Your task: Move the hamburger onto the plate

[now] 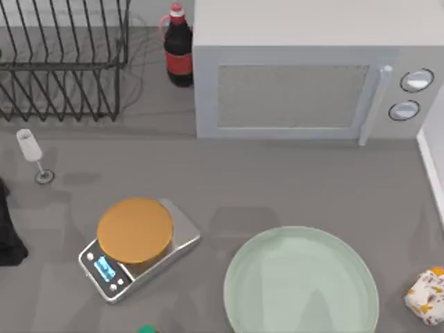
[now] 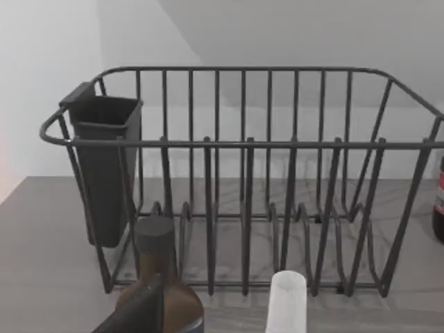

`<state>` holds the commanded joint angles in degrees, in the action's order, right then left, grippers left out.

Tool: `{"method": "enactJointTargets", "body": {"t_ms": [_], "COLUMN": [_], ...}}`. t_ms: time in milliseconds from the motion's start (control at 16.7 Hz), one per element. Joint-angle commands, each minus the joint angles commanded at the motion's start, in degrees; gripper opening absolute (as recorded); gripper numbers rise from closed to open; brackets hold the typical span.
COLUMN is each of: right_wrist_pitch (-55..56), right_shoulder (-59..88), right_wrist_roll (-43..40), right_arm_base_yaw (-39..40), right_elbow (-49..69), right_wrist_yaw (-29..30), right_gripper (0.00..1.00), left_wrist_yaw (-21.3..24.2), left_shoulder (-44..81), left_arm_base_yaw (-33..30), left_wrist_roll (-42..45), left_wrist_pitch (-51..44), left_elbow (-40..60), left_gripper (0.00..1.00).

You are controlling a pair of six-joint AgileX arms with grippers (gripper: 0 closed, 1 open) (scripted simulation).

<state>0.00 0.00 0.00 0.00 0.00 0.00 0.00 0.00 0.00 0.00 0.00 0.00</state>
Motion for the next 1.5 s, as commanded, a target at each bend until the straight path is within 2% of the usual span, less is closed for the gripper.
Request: {"method": "enactJointTargets", "body": {"t_ms": [180, 420, 1080, 1320, 1500], "right_wrist_pitch": [-0.63, -7.59, -42.31, -51.47, -54.97], "right_shoulder": [0.7, 9.26, 62.19, 76.04, 81.16], "right_wrist_roll": [-0.19, -2.33, -12.5, -15.38, -16.51], "right_arm_base_yaw": [0.2, 2.6, 14.29, 17.48, 18.74], "right_elbow": [0.54, 6.58, 35.1, 43.41, 46.88], "right_wrist_yaw": [0.01, 0.04, -0.07, 0.05, 0.18], "right_gripper": [1.0, 1.0, 1.0, 1.0, 1.0], "left_wrist_yaw": [0.0, 0.0, 0.0, 0.0, 0.0], "left_shoulder": [0.0, 0.0, 0.0, 0.0, 0.0], "left_arm_base_yaw": [0.0, 0.0, 0.0, 0.0, 0.0], "left_wrist_roll": [0.0, 0.0, 0.0, 0.0, 0.0], "left_wrist_pitch": [0.0, 0.0, 0.0, 0.0, 0.0], "left_elbow": [0.0, 0.0, 0.0, 0.0, 0.0], "left_gripper": [1.0, 1.0, 1.0, 1.0, 1.0]}}
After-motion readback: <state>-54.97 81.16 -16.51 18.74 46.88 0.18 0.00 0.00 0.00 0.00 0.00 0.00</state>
